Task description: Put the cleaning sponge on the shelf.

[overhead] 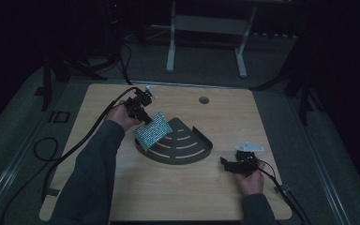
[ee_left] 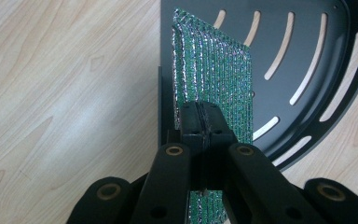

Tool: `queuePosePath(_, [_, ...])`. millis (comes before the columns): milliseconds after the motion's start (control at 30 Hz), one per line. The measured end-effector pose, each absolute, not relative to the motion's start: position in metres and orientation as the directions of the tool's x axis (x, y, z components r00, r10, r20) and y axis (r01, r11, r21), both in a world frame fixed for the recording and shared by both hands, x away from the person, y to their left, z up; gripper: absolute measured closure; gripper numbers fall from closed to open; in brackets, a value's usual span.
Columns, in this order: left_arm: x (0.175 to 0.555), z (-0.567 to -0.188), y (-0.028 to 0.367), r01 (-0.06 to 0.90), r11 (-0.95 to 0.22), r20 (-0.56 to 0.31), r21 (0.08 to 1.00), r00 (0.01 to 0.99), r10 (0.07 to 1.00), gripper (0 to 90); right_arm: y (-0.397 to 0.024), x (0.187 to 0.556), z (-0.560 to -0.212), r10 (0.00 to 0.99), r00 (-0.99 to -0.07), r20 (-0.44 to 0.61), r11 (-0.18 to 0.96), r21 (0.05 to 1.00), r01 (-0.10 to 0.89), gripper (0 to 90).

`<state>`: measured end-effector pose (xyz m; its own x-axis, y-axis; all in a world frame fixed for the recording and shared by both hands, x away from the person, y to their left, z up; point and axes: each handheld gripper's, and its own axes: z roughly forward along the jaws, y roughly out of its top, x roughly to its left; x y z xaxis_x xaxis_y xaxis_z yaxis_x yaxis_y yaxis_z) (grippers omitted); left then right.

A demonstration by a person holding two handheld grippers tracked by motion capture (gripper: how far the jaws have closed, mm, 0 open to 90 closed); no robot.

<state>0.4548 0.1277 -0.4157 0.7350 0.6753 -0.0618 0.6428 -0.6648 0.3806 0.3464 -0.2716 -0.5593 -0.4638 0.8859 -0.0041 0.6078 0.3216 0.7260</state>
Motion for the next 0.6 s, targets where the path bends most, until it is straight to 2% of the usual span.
queuePosePath(600, [0.4633, -0.4244, 0.1250, 0.646, -0.666, -0.055, 0.372, 0.732, 0.679, 90.0, -0.2716, 0.3465, -0.5592, 0.886, -0.464, -0.004, 0.322, 0.726, 0.608, 17.5])
